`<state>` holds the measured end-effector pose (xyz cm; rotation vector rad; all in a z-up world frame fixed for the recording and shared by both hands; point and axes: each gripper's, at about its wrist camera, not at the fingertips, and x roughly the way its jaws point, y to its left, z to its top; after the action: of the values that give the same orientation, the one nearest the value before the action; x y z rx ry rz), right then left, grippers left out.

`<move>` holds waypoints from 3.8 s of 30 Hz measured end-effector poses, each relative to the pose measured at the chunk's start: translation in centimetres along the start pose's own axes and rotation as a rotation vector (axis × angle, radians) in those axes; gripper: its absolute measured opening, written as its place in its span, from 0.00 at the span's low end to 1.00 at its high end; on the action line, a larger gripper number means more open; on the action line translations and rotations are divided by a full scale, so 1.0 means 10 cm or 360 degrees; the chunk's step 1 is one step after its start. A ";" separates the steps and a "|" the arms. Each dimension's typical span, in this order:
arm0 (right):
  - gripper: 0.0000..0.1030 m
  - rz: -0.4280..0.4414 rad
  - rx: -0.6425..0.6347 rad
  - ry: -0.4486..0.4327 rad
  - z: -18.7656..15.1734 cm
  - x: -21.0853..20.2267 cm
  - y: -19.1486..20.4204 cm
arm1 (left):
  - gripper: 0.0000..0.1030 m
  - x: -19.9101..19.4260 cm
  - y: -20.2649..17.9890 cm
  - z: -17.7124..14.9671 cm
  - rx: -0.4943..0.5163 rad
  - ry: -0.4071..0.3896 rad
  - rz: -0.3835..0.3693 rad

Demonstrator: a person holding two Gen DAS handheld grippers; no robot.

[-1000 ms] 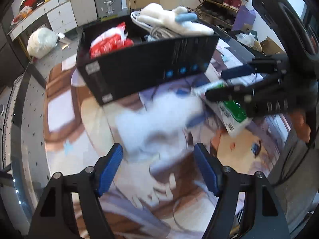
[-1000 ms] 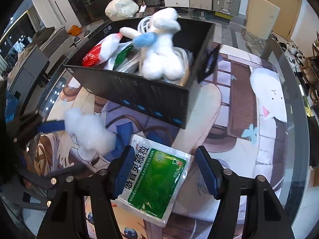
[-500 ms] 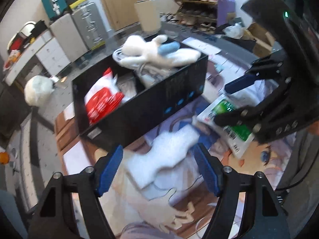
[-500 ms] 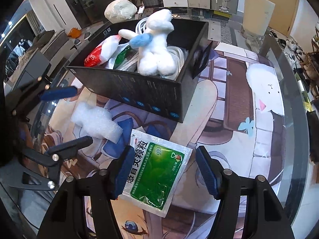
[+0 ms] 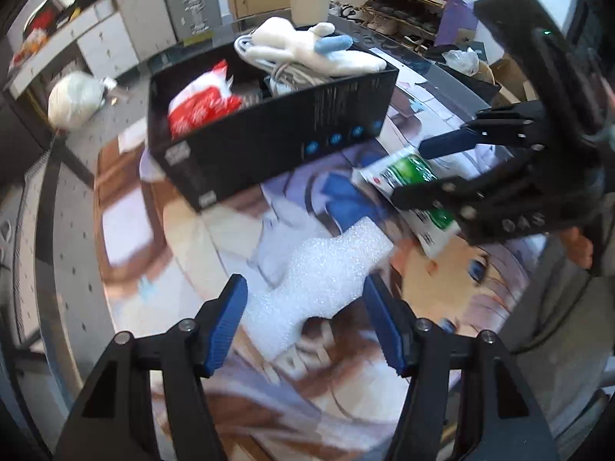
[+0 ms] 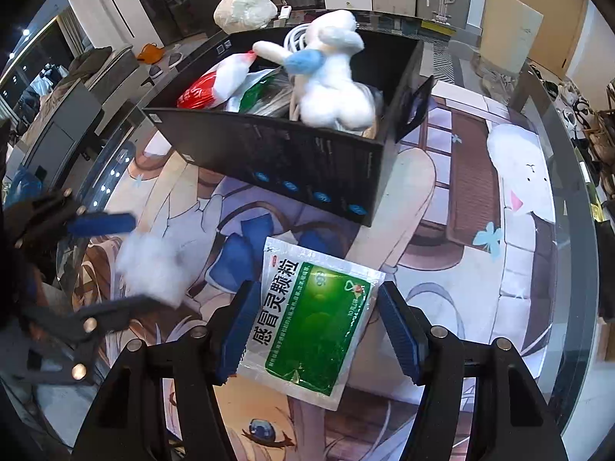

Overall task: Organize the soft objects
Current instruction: 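Grasp the green medicine sachet with the right tool while the left tool grasps the white foam, then lift the green sachet and white foam and carry them over the black box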

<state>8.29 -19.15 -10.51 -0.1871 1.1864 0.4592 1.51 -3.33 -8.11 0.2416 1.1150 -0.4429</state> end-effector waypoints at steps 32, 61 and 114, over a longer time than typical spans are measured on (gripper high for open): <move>0.71 0.0161 0.0153 0.0049 -0.19 -0.16 -0.23 | 0.77 0.03 -0.07 -0.15 -0.0028 0.0114 -0.0016; 0.30 -0.0063 -0.0154 -0.0145 -0.15 -0.23 0.37 | 0.35 0.07 -0.08 0.11 0.0005 -0.0098 0.0158; 0.30 -0.0046 -0.0120 -0.1285 0.29 -1.46 0.39 | 0.36 -0.87 0.40 0.60 -0.0227 -0.1180 0.0381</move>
<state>4.74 -18.18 4.46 -0.0673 0.3757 0.4876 5.04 -0.30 2.21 0.0680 0.3802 -0.2036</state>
